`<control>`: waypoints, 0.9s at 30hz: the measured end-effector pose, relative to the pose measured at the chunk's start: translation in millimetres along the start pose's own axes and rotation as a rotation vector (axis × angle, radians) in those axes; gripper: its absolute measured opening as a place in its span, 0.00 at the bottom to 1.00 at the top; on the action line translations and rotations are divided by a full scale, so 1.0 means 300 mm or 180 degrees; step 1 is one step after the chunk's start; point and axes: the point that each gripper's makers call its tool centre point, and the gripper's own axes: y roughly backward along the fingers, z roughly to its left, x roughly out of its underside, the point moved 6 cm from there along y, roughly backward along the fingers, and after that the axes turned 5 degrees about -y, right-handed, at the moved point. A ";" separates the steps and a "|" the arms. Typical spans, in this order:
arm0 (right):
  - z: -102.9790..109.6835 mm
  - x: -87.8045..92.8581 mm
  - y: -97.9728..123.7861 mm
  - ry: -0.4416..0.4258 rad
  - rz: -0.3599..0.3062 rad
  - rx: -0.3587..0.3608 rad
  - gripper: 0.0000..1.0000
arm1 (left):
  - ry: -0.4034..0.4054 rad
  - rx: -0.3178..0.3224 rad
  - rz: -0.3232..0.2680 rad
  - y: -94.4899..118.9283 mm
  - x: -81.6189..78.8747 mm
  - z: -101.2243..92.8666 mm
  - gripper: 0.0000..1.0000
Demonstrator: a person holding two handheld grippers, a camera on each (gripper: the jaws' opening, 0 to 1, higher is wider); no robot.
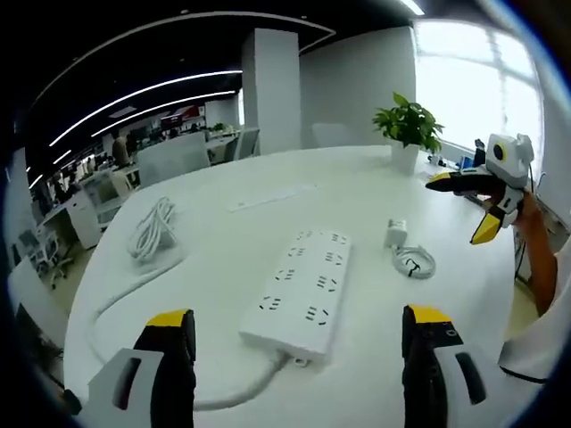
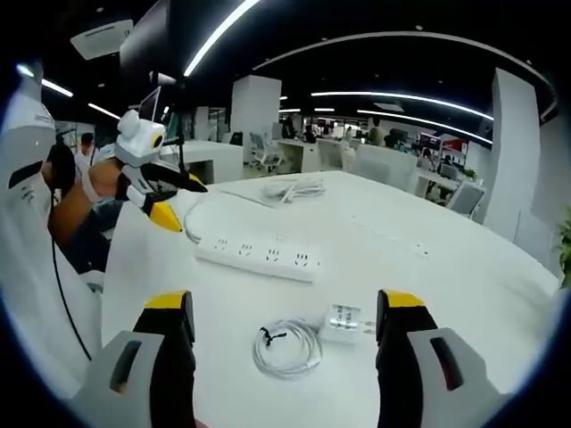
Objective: Straighten the power strip on the desk, plug the charger into it
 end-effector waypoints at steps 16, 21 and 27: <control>0.011 0.014 -0.014 0.0003 0.0055 -0.0002 0.80 | -0.0146 0.0218 0.0277 -0.131 0.012 0.015 0.96; 0.012 0.021 -0.014 -0.0003 0.0075 0.0002 0.80 | -0.0209 0.0267 0.0459 -0.188 0.035 0.024 0.95; 0.016 0.024 -0.002 -0.0002 0.0083 0.0007 0.80 | -0.0180 0.0378 0.0507 -0.221 0.033 0.030 0.95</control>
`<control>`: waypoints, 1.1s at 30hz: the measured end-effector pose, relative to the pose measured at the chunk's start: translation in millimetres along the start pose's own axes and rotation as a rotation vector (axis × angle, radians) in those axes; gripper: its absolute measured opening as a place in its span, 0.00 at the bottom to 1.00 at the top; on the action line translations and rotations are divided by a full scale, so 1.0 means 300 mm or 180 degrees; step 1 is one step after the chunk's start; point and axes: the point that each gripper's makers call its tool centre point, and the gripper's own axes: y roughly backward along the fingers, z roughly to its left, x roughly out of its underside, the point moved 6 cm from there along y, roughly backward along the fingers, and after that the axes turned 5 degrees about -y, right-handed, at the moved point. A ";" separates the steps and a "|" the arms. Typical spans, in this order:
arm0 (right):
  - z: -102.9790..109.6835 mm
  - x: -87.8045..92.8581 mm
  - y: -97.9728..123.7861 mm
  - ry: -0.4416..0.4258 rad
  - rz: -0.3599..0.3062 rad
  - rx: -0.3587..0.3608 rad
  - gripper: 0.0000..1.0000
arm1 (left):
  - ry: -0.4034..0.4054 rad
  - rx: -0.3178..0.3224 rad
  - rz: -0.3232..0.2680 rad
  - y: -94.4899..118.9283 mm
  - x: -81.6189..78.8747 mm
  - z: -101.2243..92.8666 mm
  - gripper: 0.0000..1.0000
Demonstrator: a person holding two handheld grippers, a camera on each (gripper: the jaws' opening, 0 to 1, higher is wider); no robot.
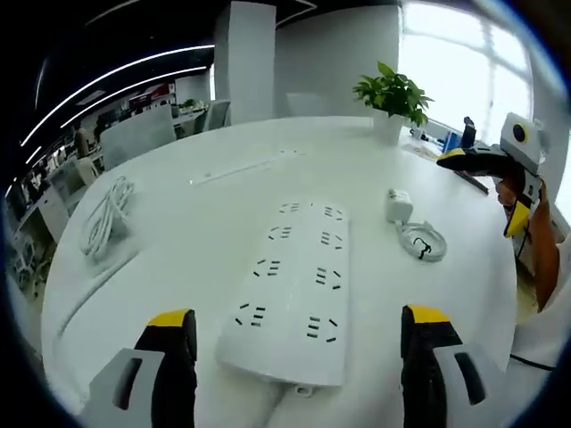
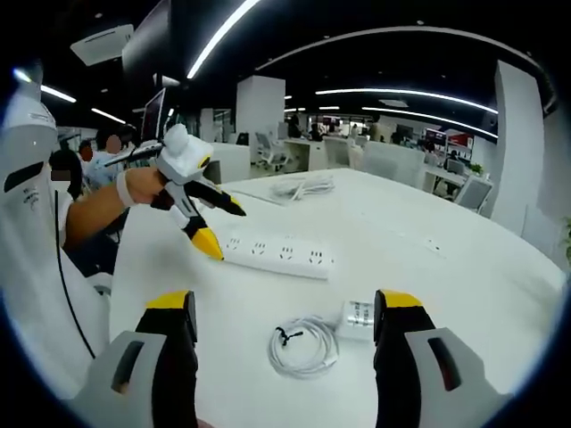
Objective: Straighten the power strip on the desk, plug the charger into it
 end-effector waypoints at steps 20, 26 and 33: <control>0.015 0.010 -0.013 0.0015 0.0057 -0.0061 0.80 | -0.0318 0.0054 0.0510 -0.038 0.052 0.031 0.72; 0.023 0.010 -0.017 0.0037 0.0051 -0.0106 0.79 | -0.0278 0.0054 0.0582 -0.053 0.059 0.041 0.73; 0.026 0.003 -0.034 0.0134 0.0091 -0.0199 0.77 | -0.0336 0.0085 0.0690 -0.055 0.051 0.037 0.73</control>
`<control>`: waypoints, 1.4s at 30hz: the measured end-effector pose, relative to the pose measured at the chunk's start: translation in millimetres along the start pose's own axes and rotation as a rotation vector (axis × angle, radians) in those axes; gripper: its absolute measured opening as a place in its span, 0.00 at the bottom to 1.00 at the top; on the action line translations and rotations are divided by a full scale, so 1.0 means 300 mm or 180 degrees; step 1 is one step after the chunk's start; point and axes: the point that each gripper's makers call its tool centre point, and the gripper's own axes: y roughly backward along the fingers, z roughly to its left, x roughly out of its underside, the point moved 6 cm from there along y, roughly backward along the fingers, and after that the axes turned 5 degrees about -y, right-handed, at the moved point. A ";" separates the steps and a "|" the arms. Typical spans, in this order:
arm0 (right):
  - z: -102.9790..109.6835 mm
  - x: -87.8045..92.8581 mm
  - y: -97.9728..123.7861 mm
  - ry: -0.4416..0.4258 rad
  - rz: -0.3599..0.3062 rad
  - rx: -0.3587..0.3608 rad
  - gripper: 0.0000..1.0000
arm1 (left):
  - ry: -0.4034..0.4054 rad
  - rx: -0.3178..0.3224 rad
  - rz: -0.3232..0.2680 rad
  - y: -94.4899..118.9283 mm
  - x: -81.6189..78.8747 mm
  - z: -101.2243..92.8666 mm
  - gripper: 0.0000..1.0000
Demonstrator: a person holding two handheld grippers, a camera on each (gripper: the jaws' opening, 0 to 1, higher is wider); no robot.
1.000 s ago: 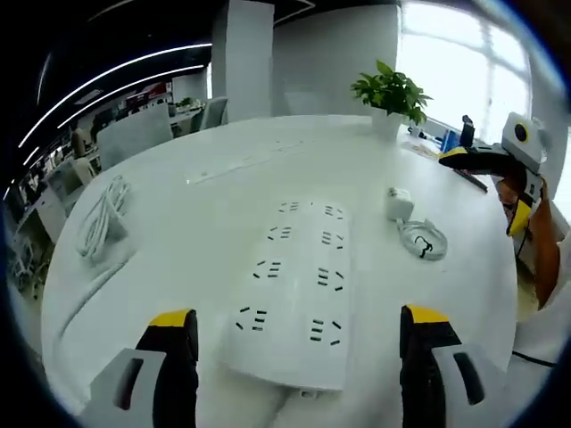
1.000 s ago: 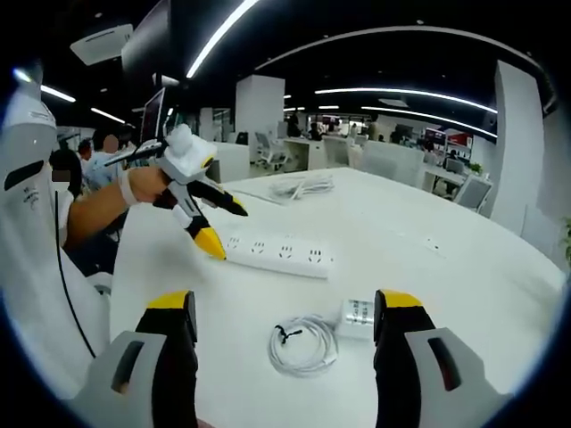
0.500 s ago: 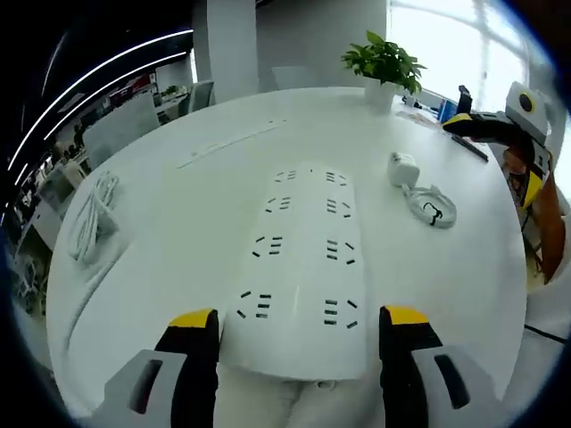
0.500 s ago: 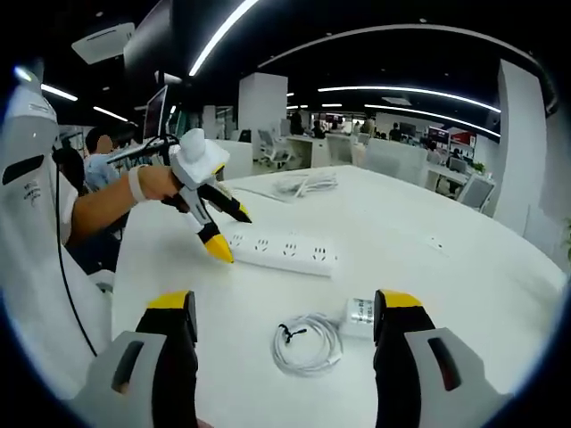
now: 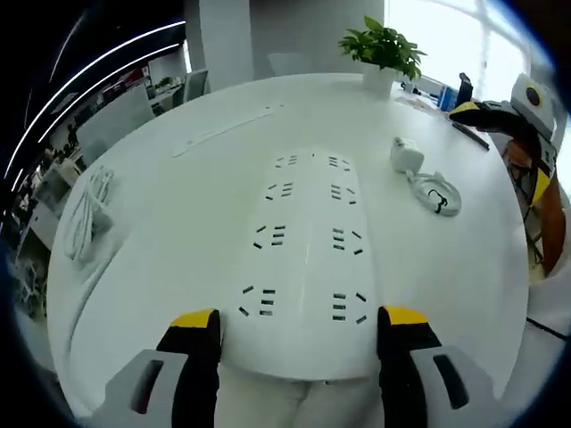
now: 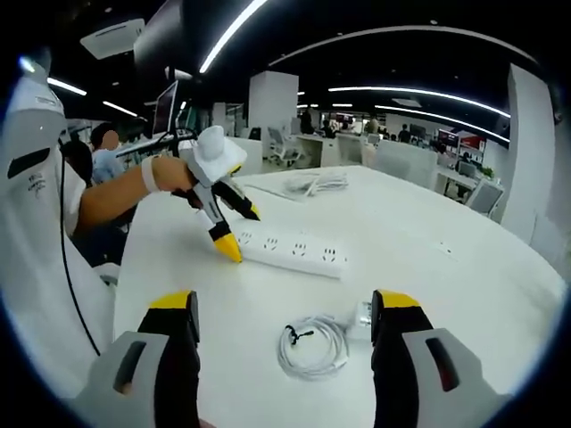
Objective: Straighten the power strip on the desk, plug the charger into it
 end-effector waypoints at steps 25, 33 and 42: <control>-0.099 -0.180 -0.216 0.1452 0.0410 -0.0364 0.75 | -0.0084 0.0041 0.0065 0.012 -0.008 -0.021 0.71; -0.127 -0.231 -0.253 0.1872 0.0659 -0.0327 0.76 | -0.0105 0.0053 0.0087 0.010 -0.012 -0.023 0.71; -0.079 -0.236 -0.358 0.2301 0.0801 -0.0938 0.81 | -0.0127 0.0081 0.0039 -0.001 -0.013 -0.007 0.71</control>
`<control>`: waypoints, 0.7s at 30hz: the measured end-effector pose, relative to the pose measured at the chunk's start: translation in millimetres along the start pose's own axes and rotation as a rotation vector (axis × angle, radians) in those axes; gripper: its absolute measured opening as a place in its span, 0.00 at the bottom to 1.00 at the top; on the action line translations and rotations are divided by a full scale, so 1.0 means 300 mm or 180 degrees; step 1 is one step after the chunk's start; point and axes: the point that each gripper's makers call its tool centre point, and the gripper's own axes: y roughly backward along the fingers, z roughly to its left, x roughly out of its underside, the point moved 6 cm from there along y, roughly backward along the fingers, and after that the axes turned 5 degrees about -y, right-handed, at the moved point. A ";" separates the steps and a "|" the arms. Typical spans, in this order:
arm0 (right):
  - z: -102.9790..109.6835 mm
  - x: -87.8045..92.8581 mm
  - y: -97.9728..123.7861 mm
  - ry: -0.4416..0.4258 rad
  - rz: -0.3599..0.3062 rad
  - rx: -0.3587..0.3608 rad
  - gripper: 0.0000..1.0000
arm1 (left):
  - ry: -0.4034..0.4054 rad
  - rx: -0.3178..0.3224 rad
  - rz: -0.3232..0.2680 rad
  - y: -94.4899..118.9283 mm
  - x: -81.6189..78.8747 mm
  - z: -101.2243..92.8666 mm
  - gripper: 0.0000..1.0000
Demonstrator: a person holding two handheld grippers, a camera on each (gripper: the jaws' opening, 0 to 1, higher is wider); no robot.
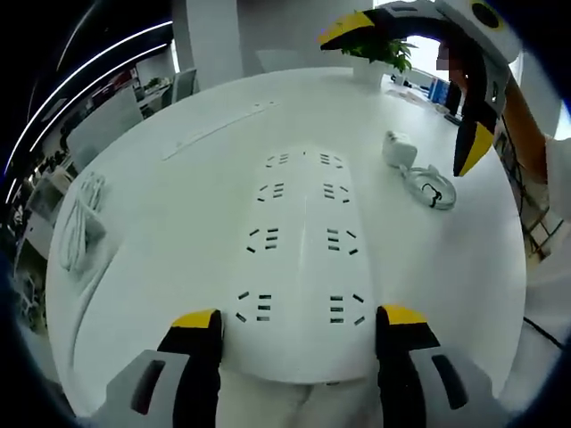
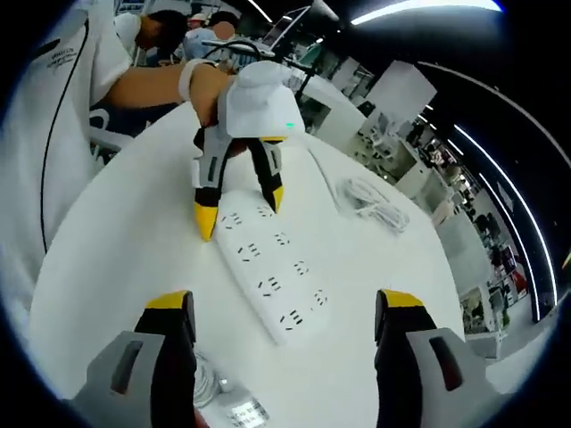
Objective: Straighten the power strip on the desk, plug the charger into it
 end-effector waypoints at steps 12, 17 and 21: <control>-0.074 -0.003 -0.168 0.0235 0.0254 -0.0653 0.81 | -0.0017 0.0009 -0.0016 -0.001 0.004 0.012 0.71; -0.114 -0.002 -0.225 0.0056 0.0361 -0.0811 0.75 | -0.0023 0.0020 0.0005 0.003 0.003 -0.006 0.71; -0.142 0.006 -0.264 0.0063 0.0503 -0.0898 0.72 | -0.0027 0.0027 0.0009 0.005 0.002 -0.016 0.71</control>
